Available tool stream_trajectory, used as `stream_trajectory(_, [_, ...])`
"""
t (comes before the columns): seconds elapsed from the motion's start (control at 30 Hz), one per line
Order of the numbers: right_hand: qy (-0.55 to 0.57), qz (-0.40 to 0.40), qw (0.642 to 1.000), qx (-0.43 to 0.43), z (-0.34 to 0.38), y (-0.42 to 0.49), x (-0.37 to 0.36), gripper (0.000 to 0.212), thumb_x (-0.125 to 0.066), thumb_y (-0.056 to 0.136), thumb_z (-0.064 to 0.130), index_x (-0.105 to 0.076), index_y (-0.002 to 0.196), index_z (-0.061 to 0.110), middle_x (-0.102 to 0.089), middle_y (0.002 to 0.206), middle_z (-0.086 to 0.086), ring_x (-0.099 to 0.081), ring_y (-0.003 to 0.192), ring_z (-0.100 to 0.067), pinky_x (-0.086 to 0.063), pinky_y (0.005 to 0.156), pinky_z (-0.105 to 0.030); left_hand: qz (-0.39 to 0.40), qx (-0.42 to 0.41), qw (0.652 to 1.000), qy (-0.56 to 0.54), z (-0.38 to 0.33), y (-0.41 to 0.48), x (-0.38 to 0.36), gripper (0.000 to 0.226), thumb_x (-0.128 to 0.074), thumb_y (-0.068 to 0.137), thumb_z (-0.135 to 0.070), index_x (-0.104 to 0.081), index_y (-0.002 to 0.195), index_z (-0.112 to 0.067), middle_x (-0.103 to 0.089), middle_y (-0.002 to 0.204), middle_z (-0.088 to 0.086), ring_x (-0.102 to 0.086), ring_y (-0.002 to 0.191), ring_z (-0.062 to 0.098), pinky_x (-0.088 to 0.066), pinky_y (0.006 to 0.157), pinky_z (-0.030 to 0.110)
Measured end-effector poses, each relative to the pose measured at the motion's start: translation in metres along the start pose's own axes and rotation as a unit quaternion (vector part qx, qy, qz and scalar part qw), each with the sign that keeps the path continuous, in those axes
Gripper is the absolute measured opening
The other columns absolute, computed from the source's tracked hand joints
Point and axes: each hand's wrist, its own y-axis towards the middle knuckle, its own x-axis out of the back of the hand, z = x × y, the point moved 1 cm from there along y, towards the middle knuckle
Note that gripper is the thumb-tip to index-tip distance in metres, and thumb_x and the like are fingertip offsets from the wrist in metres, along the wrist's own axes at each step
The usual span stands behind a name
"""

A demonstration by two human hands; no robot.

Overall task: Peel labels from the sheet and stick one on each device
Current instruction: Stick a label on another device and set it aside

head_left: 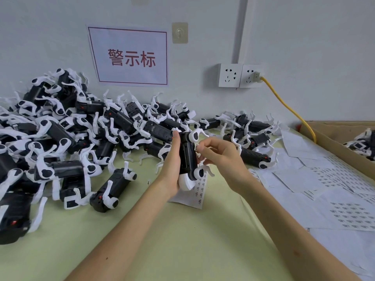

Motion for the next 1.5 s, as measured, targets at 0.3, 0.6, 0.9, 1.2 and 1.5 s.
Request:
stream_trajectory(0.3, [-0.028,0.011,0.999,0.026,-0.0042,0.0012,0.0036,0.015,-0.063,0.1,0.011,-0.063,0.085,0.013,-0.062,0.067,0.014,-0.062,0.067,-0.009,-0.053,0.072,-0.023,0.0,-0.043,0.999,0.027,0.0005,0.0001,-0.0029,0.078,-0.044,0.072,-0.084,-0.079,0.106,-0.024,-0.075,0.09,0.004,-0.072,0.081,0.016,-0.06,0.074,0.032])
stream_trajectory(0.6, [-0.045,-0.002,0.999,0.026,-0.0076,0.0029,0.0042,0.018,-0.064,0.1,0.017,-0.066,0.083,0.018,-0.064,0.068,0.012,-0.063,0.07,-0.011,-0.054,0.075,-0.024,-0.03,-0.087,0.994,0.051,0.0001,-0.0003,-0.0053,0.059,-0.034,0.098,-0.071,-0.082,0.085,-0.037,-0.078,0.083,-0.001,-0.075,0.072,0.011,-0.057,0.057,0.024])
stream_trajectory(0.9, [-0.04,-0.016,0.999,0.028,-0.0066,0.0011,0.0009,0.019,-0.064,0.1,0.015,-0.067,0.081,0.018,-0.066,0.069,0.009,-0.062,0.069,-0.01,-0.053,0.072,-0.023,-0.047,-0.097,0.992,0.066,0.002,0.0009,-0.0053,0.063,-0.032,0.102,-0.066,-0.081,0.088,-0.03,-0.078,0.085,0.001,-0.075,0.077,0.012,-0.06,0.065,0.03])
stream_trajectory(1.2, [-0.034,-0.021,0.999,0.023,-0.0054,0.0002,-0.0014,0.021,-0.064,0.1,0.013,-0.067,0.08,0.017,-0.065,0.067,0.009,-0.06,0.07,-0.014,-0.052,0.071,-0.026,-0.055,-0.093,0.991,0.075,0.0023,0.0022,-0.0053,0.062,-0.033,0.102,-0.066,-0.078,0.095,-0.024,-0.079,0.087,0.004,-0.076,0.079,0.015,-0.061,0.066,0.028])
stream_trajectory(1.5, [-0.038,-0.024,0.999,0.02,-0.0059,0.0009,-0.0019,0.02,-0.063,0.1,0.012,-0.067,0.081,0.015,-0.067,0.068,0.007,-0.062,0.069,-0.01,-0.052,0.07,-0.023,-0.052,-0.115,0.987,0.096,0.0031,0.0024,-0.0044,0.06,-0.032,0.103,-0.064,-0.078,0.093,-0.027,-0.079,0.091,0.004,-0.076,0.084,0.014,-0.062,0.072,0.027])
